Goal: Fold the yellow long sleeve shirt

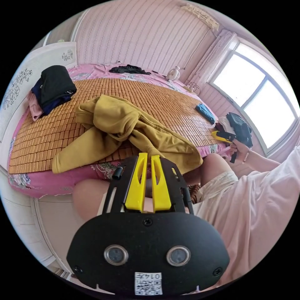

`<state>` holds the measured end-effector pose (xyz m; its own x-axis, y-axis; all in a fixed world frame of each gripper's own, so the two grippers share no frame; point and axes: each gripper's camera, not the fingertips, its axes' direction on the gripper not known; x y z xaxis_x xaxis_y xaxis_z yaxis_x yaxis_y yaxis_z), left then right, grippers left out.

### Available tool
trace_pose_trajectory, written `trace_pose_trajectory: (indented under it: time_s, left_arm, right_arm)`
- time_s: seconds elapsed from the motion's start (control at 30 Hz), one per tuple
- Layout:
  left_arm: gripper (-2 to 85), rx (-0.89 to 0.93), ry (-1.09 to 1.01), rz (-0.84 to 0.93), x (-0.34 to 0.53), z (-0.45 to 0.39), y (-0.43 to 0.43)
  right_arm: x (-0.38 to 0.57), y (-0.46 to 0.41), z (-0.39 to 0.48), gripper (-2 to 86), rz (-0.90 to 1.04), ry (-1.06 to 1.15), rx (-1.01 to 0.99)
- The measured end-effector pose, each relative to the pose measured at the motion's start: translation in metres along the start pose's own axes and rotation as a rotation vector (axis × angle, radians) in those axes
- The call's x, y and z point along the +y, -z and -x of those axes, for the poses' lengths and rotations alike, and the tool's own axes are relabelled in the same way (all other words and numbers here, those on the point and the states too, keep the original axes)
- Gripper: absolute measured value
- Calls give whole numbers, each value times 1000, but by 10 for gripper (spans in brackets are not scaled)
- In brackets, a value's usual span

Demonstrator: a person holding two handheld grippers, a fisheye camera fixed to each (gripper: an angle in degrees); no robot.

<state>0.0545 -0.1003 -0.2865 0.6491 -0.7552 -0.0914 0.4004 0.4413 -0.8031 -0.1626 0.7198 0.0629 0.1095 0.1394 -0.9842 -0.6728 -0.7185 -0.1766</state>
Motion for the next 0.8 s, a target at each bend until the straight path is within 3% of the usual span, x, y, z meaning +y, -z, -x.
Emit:
trace_pose_trajectory:
  time_s: [0.17,0.27,0.37,0.43,0.5,0.6,0.67,0.8]
  left_arm:
    - [-8,-12,33,-9,-10,-11,10]
    - [-7,-19,43,-11,-17,-19,17]
    - [-7,-20,62,-36,-22,-26,28]
    - [-8,-18,81,-58,-25,-29,35]
    - [-9,-17,94,-79,-28,-34,48]
    - [-9,-35,71,-140,-34,-43,76]
    - [-10,-54,51,-215,-41,-50,104]
    - [-10,-67,11,-456,-69,-62,200]
  right_arm:
    - [-16,-45,43,142,318,269,39]
    - [-10,-68,68,135,440,422,200]
    - [-7,-83,66,104,520,453,327]
    - [-10,-76,59,74,542,432,298]
    - [-16,-56,52,45,534,403,189]
    - [-36,-2,30,24,480,297,-167]
    - [-57,58,-7,16,257,88,-669]
    - [-93,145,-16,11,-111,45,-1051]
